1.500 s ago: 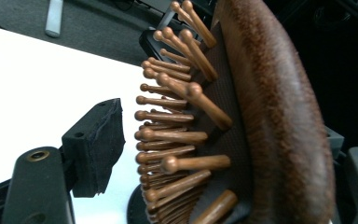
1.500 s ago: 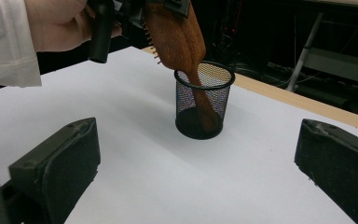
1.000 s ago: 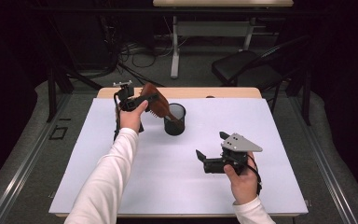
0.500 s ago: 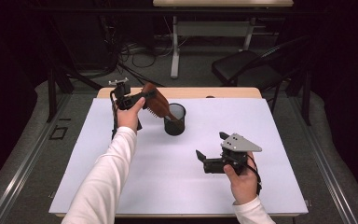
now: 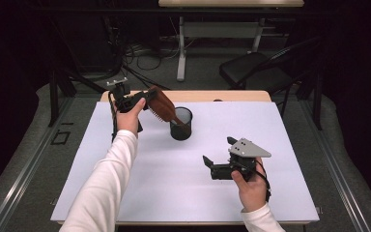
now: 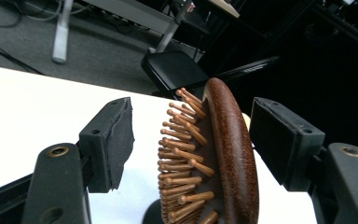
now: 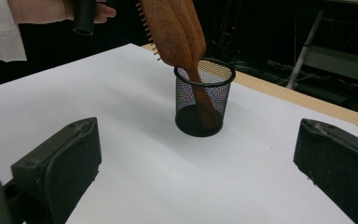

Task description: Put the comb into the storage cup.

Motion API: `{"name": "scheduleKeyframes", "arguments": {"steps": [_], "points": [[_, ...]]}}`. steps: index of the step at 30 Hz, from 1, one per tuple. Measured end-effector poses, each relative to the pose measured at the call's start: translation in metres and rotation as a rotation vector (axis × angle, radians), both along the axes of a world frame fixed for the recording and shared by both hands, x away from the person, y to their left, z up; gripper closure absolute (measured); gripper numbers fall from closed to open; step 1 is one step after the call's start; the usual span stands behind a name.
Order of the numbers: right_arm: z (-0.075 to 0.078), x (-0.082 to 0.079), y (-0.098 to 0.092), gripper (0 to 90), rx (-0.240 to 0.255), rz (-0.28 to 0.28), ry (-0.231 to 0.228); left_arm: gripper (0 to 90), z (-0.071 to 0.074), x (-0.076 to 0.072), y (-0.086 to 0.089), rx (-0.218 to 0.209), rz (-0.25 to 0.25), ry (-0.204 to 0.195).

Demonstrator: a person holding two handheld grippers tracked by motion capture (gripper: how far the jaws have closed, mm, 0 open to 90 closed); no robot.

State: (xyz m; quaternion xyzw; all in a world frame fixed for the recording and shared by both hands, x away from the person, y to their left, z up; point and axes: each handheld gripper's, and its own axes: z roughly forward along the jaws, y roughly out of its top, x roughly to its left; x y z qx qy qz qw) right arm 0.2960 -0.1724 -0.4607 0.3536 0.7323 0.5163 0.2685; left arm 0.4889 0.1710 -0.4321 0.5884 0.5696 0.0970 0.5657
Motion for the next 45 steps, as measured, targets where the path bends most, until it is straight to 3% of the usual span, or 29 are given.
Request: {"name": "scheduleKeyframes", "arguments": {"steps": [18, 23, 32, 37, 39, 45], "points": [[0.0, 0.0, 0.0, 0.4, -0.002, -0.001, 0.001, 21.0, 0.006, -0.006, 0.014, 0.029, 0.018, -0.041], [0.0, 0.0, 0.001, 0.4, -0.002, 0.0, -0.001, 16.2, 0.009, -0.008, 0.019, 0.006, 0.028, -0.054], [0.0, 0.0, 0.001, 0.4, -0.002, -0.002, 0.001, 13.5, 0.011, -0.011, 0.023, 0.027, 0.008, -0.067], [0.0, 0.0, 0.001, 0.4, -0.001, -0.001, -0.001, 3.8, 0.013, -0.013, 0.022, 0.027, -0.02, -0.078], [0.0, 0.0, 0.001, 0.4, -0.003, -0.001, -0.001, 0.5, 0.014, -0.014, 0.02, 0.045, -0.038, -0.096], [0.0, 0.0, 0.001, 0.4, -0.004, -0.001, -0.003, 0.4, 0.016, -0.017, 0.017, 0.066, -0.062, -0.11]]}}
